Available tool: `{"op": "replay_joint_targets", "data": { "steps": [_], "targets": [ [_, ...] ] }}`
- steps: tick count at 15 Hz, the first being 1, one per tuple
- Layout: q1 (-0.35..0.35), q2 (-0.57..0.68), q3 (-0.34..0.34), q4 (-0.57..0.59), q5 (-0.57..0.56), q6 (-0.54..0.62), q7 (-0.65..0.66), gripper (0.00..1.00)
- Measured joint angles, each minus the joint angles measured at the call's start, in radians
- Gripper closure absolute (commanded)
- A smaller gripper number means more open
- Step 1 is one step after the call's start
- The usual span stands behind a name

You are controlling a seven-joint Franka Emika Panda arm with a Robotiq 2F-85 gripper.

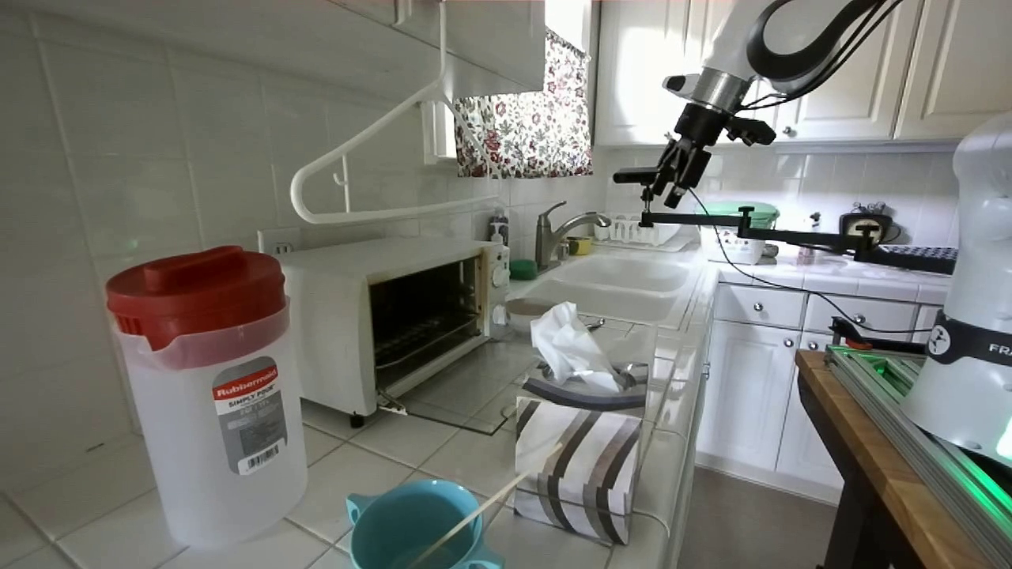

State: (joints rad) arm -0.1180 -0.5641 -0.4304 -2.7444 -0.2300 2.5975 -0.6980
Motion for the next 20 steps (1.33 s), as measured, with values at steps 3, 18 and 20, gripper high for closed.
{"op": "replay_joint_targets", "data": {
  "steps": [3,18,20],
  "targets": [
    [0.0,0.002,0.009,0.0,0.0,0.005,-0.012,0.0],
    [0.64,0.167,-0.576,0.037,0.209,0.492,-0.567,0.0],
    [0.758,0.119,-0.729,0.065,0.209,0.412,-0.626,0.0]
  ]
}}
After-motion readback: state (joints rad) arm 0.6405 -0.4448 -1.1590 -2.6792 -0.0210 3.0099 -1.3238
